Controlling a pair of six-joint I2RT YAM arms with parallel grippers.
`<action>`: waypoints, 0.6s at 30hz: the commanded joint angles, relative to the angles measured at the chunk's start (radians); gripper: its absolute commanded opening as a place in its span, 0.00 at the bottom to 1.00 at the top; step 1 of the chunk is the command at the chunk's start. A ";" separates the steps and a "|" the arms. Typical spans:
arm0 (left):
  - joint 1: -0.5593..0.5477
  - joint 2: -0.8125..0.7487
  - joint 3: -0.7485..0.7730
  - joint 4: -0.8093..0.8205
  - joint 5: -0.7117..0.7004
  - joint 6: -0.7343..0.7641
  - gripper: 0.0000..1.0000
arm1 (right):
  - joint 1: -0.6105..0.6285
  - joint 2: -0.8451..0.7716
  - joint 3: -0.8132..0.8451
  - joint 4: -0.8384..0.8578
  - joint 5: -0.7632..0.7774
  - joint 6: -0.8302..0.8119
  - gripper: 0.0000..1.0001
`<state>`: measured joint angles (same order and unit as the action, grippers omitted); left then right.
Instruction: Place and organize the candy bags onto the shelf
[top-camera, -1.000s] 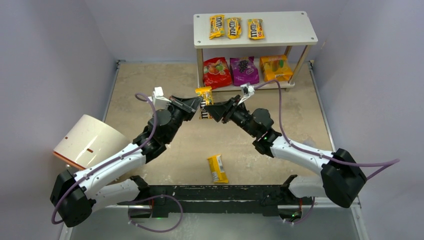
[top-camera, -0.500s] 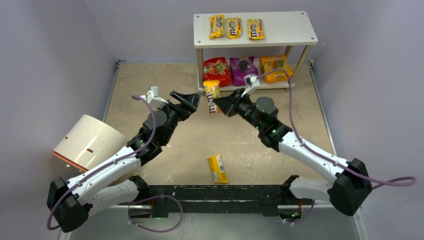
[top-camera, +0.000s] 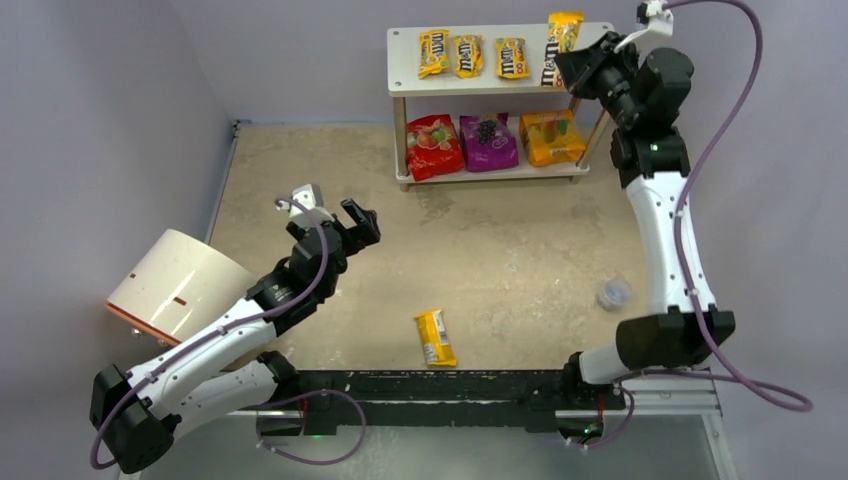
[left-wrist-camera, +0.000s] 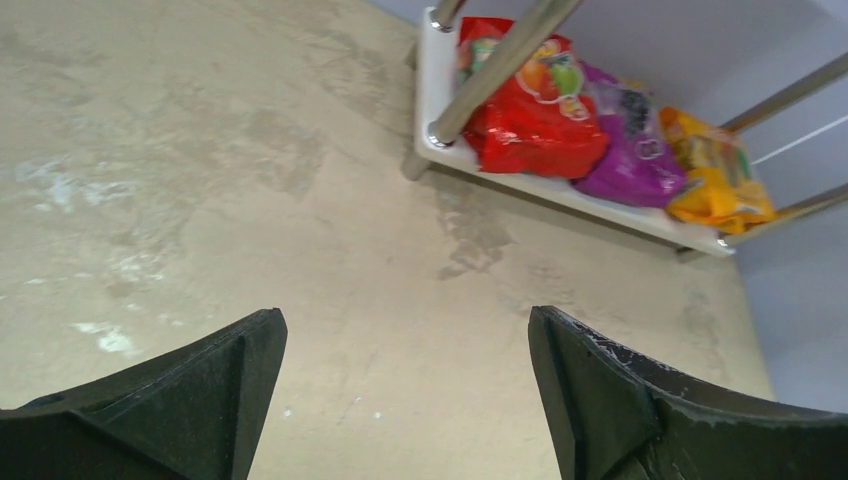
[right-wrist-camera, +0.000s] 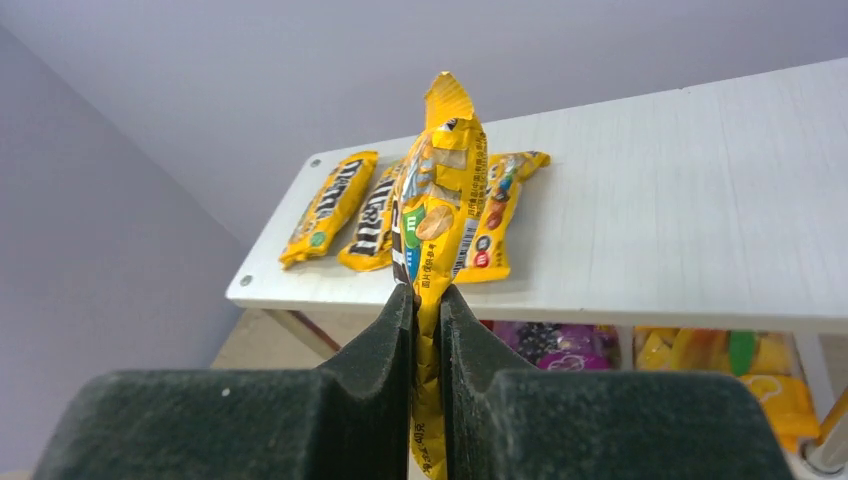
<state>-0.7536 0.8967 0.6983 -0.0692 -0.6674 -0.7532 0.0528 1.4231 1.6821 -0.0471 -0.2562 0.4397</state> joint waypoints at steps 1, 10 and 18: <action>0.015 -0.009 -0.021 -0.055 -0.065 0.043 0.97 | -0.041 0.143 0.183 -0.132 -0.103 -0.072 0.13; 0.021 0.009 -0.037 -0.081 -0.072 0.063 0.99 | -0.069 0.402 0.445 -0.141 -0.062 -0.093 0.14; 0.029 0.033 -0.044 -0.055 -0.070 0.089 1.00 | -0.084 0.528 0.547 -0.155 -0.055 -0.100 0.19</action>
<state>-0.7330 0.9203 0.6601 -0.1547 -0.7185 -0.6949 -0.0212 1.9522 2.1727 -0.2153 -0.3054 0.3645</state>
